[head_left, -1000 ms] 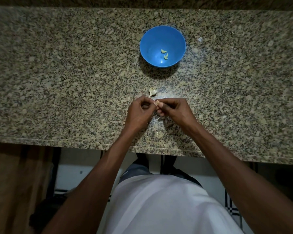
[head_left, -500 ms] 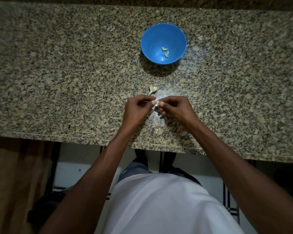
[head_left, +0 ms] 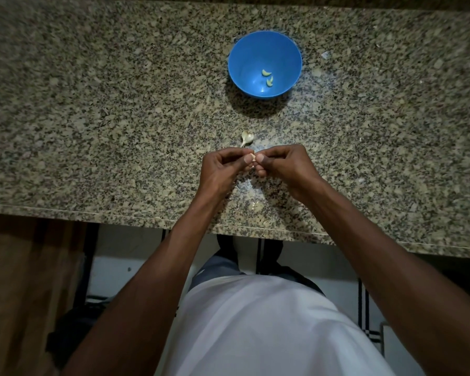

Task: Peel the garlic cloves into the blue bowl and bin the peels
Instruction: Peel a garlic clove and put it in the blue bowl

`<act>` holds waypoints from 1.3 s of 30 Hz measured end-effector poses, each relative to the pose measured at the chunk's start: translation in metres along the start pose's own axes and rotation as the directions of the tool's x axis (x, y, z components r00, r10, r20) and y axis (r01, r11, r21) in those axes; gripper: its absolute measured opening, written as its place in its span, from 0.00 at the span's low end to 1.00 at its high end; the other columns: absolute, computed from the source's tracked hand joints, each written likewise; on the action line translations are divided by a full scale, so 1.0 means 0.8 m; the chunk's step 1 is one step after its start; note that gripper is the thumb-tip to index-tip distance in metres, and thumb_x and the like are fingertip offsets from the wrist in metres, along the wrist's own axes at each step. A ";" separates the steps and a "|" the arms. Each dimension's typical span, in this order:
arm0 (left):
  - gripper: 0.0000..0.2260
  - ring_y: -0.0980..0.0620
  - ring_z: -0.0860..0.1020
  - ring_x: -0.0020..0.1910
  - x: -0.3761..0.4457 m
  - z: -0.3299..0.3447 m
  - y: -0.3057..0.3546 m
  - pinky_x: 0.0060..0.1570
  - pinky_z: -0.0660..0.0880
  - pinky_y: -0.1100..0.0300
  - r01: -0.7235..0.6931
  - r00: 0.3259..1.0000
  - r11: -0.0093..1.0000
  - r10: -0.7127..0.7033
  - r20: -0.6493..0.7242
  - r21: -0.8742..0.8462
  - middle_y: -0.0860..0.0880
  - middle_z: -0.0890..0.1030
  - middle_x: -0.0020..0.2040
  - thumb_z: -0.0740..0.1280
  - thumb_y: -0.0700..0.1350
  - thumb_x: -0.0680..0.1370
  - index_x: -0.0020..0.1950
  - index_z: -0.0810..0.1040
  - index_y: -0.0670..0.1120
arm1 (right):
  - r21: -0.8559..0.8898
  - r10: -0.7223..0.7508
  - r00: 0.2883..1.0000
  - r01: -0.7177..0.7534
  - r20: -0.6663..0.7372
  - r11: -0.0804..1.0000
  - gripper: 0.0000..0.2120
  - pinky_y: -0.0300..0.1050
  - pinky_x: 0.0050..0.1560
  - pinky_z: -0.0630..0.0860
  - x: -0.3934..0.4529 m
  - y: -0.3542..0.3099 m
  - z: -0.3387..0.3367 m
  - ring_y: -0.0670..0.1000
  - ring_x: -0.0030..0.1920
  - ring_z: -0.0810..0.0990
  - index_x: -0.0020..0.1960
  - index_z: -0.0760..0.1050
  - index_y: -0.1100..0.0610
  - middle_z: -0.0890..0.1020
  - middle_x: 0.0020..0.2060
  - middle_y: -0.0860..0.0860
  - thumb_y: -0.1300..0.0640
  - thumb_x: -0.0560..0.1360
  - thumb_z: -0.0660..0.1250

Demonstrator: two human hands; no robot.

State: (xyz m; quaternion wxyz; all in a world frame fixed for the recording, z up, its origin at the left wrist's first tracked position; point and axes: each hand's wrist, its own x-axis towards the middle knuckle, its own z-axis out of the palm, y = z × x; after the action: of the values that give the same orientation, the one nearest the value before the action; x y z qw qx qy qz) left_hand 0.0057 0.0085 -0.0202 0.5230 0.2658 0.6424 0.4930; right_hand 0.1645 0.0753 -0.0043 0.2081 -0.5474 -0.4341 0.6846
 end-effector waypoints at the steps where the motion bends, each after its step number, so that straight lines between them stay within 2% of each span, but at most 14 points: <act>1: 0.09 0.47 0.86 0.53 0.000 0.000 -0.001 0.52 0.83 0.54 -0.009 1.000 1.000 0.009 -0.008 0.001 0.43 0.88 0.52 0.76 0.37 0.76 0.55 0.85 0.37 | 0.018 0.012 1.000 -0.012 0.009 1.000 0.05 0.45 0.46 0.84 0.000 -0.001 0.001 0.51 0.38 0.85 0.51 0.84 0.67 0.87 0.39 0.58 0.66 0.77 0.73; 4: 0.07 0.50 0.87 0.49 0.002 0.004 -0.001 0.46 0.82 0.59 -0.021 0.997 1.000 0.022 -0.068 0.007 0.46 0.88 0.48 0.77 0.39 0.75 0.53 0.86 0.40 | 0.030 -0.033 0.999 0.032 0.027 0.999 0.06 0.43 0.47 0.86 0.000 -0.003 0.002 0.52 0.42 0.87 0.53 0.83 0.67 0.87 0.42 0.58 0.66 0.78 0.73; 8: 0.09 0.49 0.87 0.44 0.003 0.009 -0.002 0.44 0.83 0.59 0.082 0.988 0.990 -0.095 -0.121 -0.114 0.43 0.88 0.46 0.78 0.40 0.75 0.53 0.86 0.39 | 0.045 -0.065 0.997 0.063 0.045 0.997 0.06 0.42 0.48 0.85 -0.003 -0.001 0.004 0.51 0.43 0.88 0.54 0.84 0.66 0.88 0.42 0.57 0.65 0.78 0.73; 10: 0.10 0.49 0.86 0.45 0.002 0.011 -0.002 0.46 0.82 0.58 0.104 0.987 0.983 -0.121 -0.103 -0.152 0.43 0.88 0.48 0.77 0.39 0.75 0.54 0.85 0.37 | 0.080 -0.034 0.999 0.032 0.033 0.996 0.05 0.42 0.48 0.85 -0.003 0.000 0.004 0.51 0.42 0.87 0.53 0.84 0.65 0.88 0.41 0.56 0.65 0.78 0.73; 15: 0.07 0.53 0.86 0.52 -0.002 0.014 0.000 0.49 0.82 0.62 0.038 0.995 0.995 -0.047 -0.089 -0.097 0.48 0.88 0.50 0.74 0.35 0.76 0.54 0.86 0.40 | 0.066 0.013 1.000 -0.012 -0.016 0.998 0.04 0.40 0.42 0.83 -0.003 0.000 0.006 0.50 0.39 0.86 0.51 0.84 0.65 0.87 0.40 0.57 0.65 0.77 0.74; 17: 0.08 0.54 0.86 0.52 -0.002 0.015 0.000 0.49 0.82 0.62 0.023 0.994 0.997 -0.030 -0.101 -0.070 0.49 0.88 0.50 0.74 0.35 0.77 0.55 0.86 0.38 | 0.038 -0.012 1.000 0.013 -0.026 0.999 0.05 0.41 0.41 0.83 -0.003 0.002 0.006 0.51 0.38 0.86 0.51 0.84 0.66 0.87 0.40 0.58 0.65 0.77 0.75; 19: 0.08 0.54 0.86 0.52 -0.002 0.015 -0.001 0.50 0.83 0.61 0.014 0.993 1.000 -0.017 -0.121 -0.027 0.47 0.88 0.51 0.75 0.36 0.76 0.55 0.85 0.38 | -0.087 -0.086 0.996 0.084 -0.017 0.993 0.08 0.42 0.42 0.84 -0.003 0.005 0.007 0.53 0.39 0.87 0.54 0.84 0.66 0.88 0.41 0.58 0.61 0.78 0.75; 22: 0.09 0.52 0.86 0.52 -0.003 0.016 -0.003 0.52 0.83 0.58 0.017 0.988 0.998 -0.007 -0.157 0.065 0.46 0.87 0.51 0.75 0.37 0.76 0.55 0.85 0.38 | -0.456 -0.236 0.970 0.233 0.052 0.859 0.09 0.39 0.36 0.83 -0.004 0.009 0.011 0.49 0.36 0.87 0.54 0.86 0.61 0.88 0.37 0.52 0.56 0.81 0.72; 24: 0.08 0.51 0.86 0.52 -0.003 0.016 -0.007 0.52 0.84 0.57 0.034 0.987 0.995 -0.019 -0.162 0.089 0.46 0.87 0.50 0.76 0.38 0.76 0.54 0.85 0.38 | -0.583 -0.304 0.948 0.301 0.096 0.755 0.08 0.36 0.30 0.79 -0.004 0.011 0.012 0.44 0.31 0.83 0.52 0.87 0.60 0.86 0.35 0.51 0.58 0.82 0.70; 26: 0.08 0.53 0.87 0.47 -0.004 0.017 -0.008 0.47 0.83 0.61 0.086 0.981 0.996 -0.079 -0.176 0.034 0.48 0.88 0.46 0.77 0.37 0.75 0.52 0.86 0.37 | -0.646 -0.359 0.926 0.347 0.119 0.680 0.08 0.34 0.25 0.74 -0.006 0.013 0.013 0.43 0.25 0.78 0.50 0.87 0.60 0.85 0.33 0.52 0.59 0.82 0.69; 28: 0.07 0.56 0.87 0.42 -0.005 0.019 -0.007 0.42 0.82 0.65 0.136 0.971 0.990 -0.139 -0.192 -0.028 0.51 0.88 0.41 0.77 0.36 0.74 0.51 0.86 0.39 | -0.703 -0.406 0.903 0.379 0.140 0.602 0.09 0.34 0.23 0.70 -0.010 0.014 0.014 0.47 0.25 0.77 0.49 0.87 0.60 0.82 0.31 0.52 0.59 0.82 0.69; 33: 0.05 0.53 0.87 0.39 -0.005 0.028 -0.004 0.39 0.82 0.63 0.184 0.943 0.977 -0.207 -0.263 -0.109 0.51 0.87 0.37 0.78 0.35 0.73 0.47 0.86 0.40 | -0.815 -0.475 0.867 0.380 0.149 0.438 0.08 0.42 0.31 0.74 -0.017 0.015 0.023 0.51 0.32 0.78 0.46 0.85 0.60 0.80 0.35 0.52 0.65 0.81 0.68; 36: 0.04 0.52 0.87 0.38 -0.002 0.034 0.000 0.37 0.83 0.62 0.243 0.906 0.961 -0.274 -0.323 -0.133 0.51 0.87 0.35 0.79 0.36 0.72 0.45 0.87 0.42 | -0.856 -0.473 0.871 0.340 0.130 0.390 0.08 0.42 0.35 0.69 -0.018 0.015 0.032 0.52 0.34 0.75 0.46 0.83 0.62 0.76 0.39 0.52 0.66 0.82 0.67; 39: 0.04 0.53 0.86 0.39 0.000 0.029 0.003 0.39 0.83 0.62 0.294 0.900 0.938 -0.337 -0.276 -0.186 0.51 0.87 0.36 0.78 0.35 0.73 0.44 0.86 0.42 | -0.841 -0.453 0.885 0.322 0.105 0.434 0.09 0.46 0.34 0.75 -0.019 0.012 0.035 0.52 0.34 0.76 0.46 0.84 0.61 0.78 0.38 0.52 0.66 0.82 0.67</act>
State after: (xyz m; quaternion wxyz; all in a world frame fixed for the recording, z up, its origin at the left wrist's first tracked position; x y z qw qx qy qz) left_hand 0.0268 0.0174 -0.0168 0.5082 0.0417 0.7138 0.4801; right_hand 0.1447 0.0481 -0.0030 0.0996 -0.5088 -0.8063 0.2846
